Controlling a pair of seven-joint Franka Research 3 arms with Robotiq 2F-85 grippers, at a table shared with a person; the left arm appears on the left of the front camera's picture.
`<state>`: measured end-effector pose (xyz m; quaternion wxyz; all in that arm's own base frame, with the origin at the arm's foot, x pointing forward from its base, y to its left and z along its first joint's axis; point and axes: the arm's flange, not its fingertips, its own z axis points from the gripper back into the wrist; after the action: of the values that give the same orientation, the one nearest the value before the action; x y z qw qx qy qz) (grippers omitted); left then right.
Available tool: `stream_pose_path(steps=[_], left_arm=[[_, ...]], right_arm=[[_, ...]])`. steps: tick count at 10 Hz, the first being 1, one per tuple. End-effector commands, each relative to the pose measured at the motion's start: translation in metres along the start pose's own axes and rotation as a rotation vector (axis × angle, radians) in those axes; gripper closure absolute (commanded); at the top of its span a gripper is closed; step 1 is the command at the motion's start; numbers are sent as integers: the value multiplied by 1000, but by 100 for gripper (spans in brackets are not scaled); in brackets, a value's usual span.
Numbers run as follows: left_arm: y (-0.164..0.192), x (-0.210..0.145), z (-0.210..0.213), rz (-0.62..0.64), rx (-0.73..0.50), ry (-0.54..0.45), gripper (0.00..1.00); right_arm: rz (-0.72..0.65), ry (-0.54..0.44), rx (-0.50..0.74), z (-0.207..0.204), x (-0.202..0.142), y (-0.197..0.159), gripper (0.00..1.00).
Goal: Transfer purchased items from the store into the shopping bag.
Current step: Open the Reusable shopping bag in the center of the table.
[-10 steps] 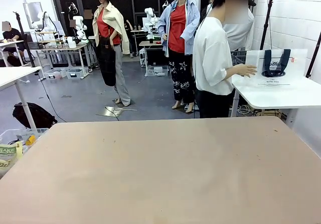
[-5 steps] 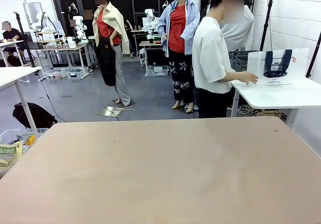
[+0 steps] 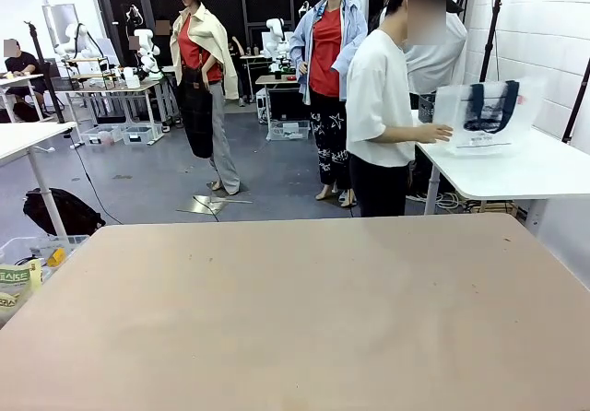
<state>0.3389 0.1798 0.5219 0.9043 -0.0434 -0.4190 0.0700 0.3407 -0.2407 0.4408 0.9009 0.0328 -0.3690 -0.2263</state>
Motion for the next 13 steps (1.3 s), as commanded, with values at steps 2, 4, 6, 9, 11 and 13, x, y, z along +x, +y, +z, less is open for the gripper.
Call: stream_pose_path(steps=[2,4,6,9,11,13], left_arm=[[1,-1,1,5,3,0,0],[1,-1,1,5,3,0,0],[1,-1,1,5,3,0,0],[1,-1,1,5,3,0,0],[1,-1,1,5,3,0,0],[1,-1,1,5,3,0,0]], right_arm=[[10,5,2,0,-1,-2,0],[10,5,2,0,-1,-2,0],[10,5,2,0,-1,-2,0],[10,5,2,0,-1,-2,0],[10,5,2,0,-1,-2,0],[10,5,2,0,-1,-2,0]])
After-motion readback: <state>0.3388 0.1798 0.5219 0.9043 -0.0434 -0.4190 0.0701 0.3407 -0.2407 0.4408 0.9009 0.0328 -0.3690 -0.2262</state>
